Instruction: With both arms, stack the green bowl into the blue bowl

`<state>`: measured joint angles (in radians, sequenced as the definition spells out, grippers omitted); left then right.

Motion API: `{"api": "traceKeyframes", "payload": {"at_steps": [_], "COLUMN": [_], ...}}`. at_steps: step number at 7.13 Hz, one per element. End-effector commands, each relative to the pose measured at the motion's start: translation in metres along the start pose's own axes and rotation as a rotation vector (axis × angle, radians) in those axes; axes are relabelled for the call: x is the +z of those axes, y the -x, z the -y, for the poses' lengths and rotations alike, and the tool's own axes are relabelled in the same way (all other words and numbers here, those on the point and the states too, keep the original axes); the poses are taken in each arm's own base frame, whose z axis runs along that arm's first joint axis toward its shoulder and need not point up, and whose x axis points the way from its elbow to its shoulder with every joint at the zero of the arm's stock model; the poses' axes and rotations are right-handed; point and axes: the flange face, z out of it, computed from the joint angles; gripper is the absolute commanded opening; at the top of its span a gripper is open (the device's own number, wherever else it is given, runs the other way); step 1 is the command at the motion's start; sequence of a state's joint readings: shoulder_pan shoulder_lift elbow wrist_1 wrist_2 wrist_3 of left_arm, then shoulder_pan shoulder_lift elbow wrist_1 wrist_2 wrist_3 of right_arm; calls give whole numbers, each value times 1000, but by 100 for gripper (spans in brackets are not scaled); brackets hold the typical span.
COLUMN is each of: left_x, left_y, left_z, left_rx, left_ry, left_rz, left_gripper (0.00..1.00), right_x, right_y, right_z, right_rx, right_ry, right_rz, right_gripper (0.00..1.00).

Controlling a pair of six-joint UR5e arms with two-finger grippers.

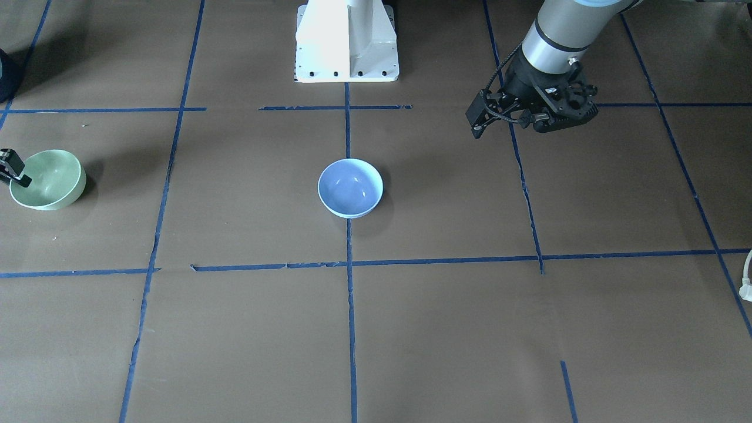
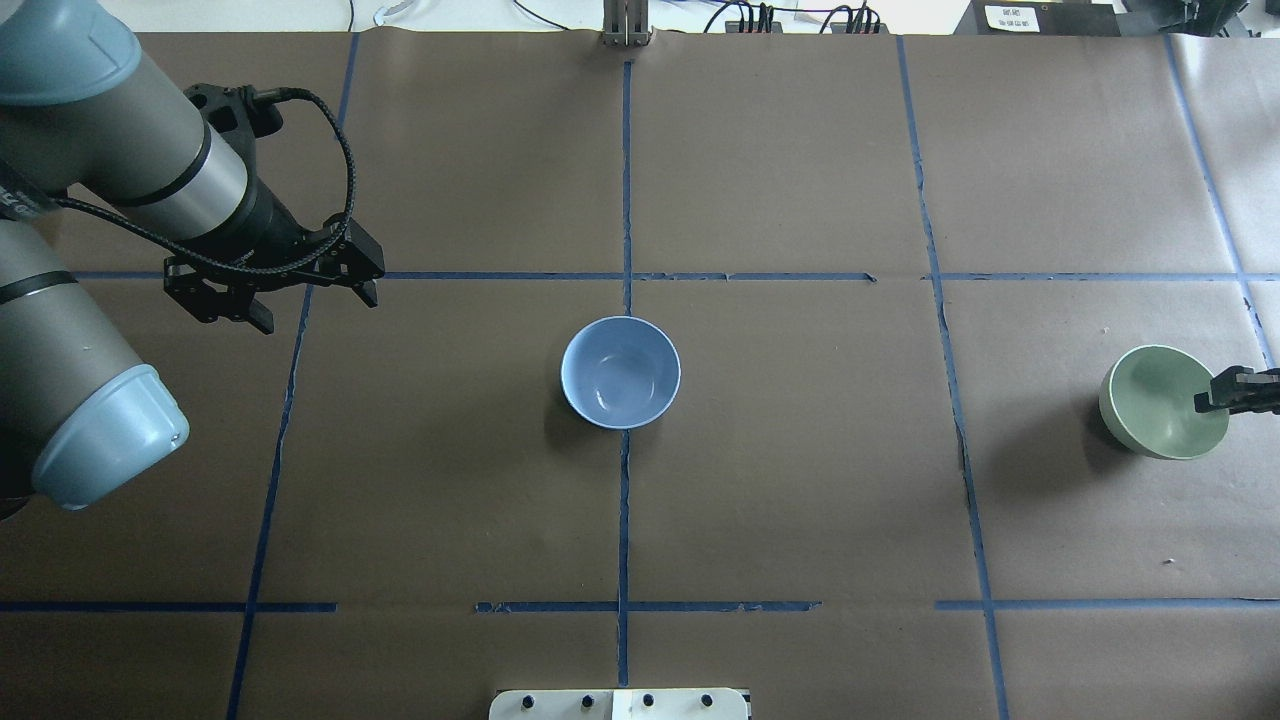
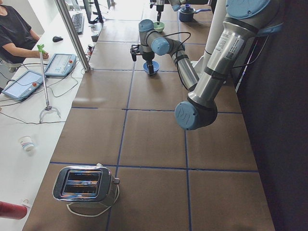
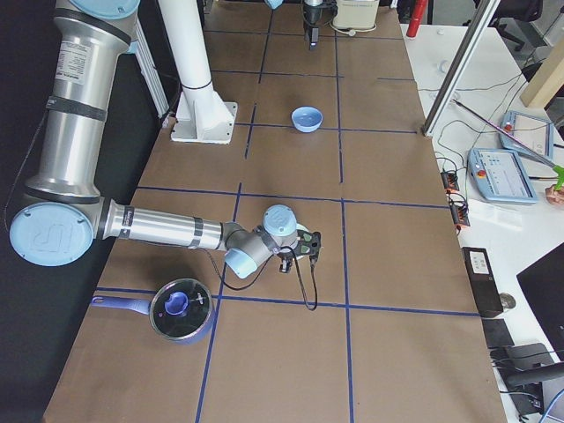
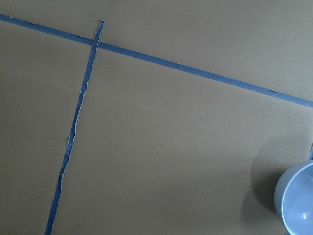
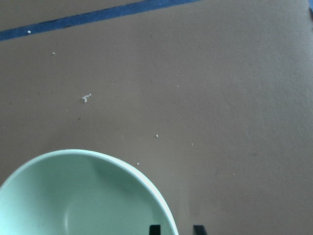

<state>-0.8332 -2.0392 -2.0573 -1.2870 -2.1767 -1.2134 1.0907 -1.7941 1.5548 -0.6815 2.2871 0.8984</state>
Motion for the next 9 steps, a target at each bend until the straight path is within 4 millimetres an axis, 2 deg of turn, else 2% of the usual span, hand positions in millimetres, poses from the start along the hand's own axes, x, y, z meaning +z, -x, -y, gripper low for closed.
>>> {"api": "traceKeyframes", "payload": {"at_steps": [1,2,3,4,5,6,7,8,9], "left_x": [0,-2,-2,2,-1,7,7,24,27], "left_y": [1,1,7,24,37,36,32,40,46], "left_z": [1,0,3,6,3,7,6,-2,1], "left_rx": [0,0,-9,-16,-11,-22,2,16,4], "left_ry": [-1,-3,-15,-83,-129,-127,-136,-116,-114], "left_rz": [0,-2,6,45,60,75,49,60,71], "left_gripper": [100,100,100,100,100,100,100,100,100], "right_x": [-10,-33,-50,-67,-71,-67,-58,-46,-26], "right_y": [26,51,92,166,238,295,326,365,424], "right_z": [1,7,23,60,74,76,70,59,37], "right_rx": [-33,-67,-94,-19,17,23,0,-25,-18], "right_ry": [34,6,-31,-63,-34,-13,-7,-6,-14], "right_rz": [75,124,176,264,342,387,403,420,452], "right_gripper": [0,0,0,0,0,0,0,0,0]}}
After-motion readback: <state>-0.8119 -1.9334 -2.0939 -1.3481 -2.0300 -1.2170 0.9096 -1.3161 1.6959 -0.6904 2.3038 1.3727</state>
